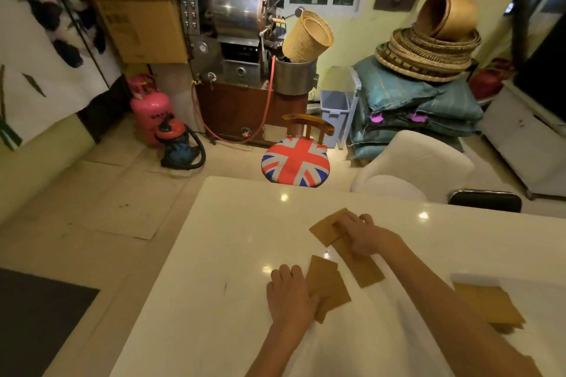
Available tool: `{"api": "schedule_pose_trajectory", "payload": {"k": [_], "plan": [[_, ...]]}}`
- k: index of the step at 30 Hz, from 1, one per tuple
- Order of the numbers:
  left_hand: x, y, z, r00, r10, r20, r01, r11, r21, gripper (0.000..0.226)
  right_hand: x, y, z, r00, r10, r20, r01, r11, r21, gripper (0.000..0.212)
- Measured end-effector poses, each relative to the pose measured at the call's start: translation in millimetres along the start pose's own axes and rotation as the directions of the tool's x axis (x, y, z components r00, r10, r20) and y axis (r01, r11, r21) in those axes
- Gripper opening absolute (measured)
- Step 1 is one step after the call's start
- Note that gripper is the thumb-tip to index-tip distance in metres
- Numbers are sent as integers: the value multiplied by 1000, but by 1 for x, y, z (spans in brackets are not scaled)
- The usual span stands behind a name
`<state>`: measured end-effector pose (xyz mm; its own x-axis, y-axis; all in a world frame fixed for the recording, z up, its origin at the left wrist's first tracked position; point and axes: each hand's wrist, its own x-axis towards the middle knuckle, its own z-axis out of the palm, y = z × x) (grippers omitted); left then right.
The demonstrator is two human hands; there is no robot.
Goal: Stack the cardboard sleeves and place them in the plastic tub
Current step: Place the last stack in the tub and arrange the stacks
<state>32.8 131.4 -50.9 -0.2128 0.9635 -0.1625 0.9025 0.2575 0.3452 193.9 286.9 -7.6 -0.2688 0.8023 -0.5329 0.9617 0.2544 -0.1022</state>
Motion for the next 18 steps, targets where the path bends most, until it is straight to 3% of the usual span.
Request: {"api": "schedule_pose_trajectory", "payload": {"k": [4, 7, 9, 14, 18], "plan": [[-5, -2, 10, 996, 63, -65, -60, 997, 48, 67, -18, 1, 19, 995, -63, -75, 61, 998, -31, 61], [-6, 4, 10, 996, 72, -60, -71, 997, 30, 69, -16, -7, 13, 997, -66, -41, 63, 996, -57, 81], [-8, 11, 0, 999, 51, -3, -51, 999, 9, 72, -6, -13, 5, 996, -75, -45, 71, 994, -80, 85], [2, 27, -16, 981, -3, 196, 5, 1000, -8, 71, 6, -17, 1, 991, -103, -88, 98, 993, -62, 70], [10, 21, -24, 952, -77, 296, 109, 990, -92, 69, -8, -14, -1, 996, 0, -85, -8, 995, -100, 89]]}}
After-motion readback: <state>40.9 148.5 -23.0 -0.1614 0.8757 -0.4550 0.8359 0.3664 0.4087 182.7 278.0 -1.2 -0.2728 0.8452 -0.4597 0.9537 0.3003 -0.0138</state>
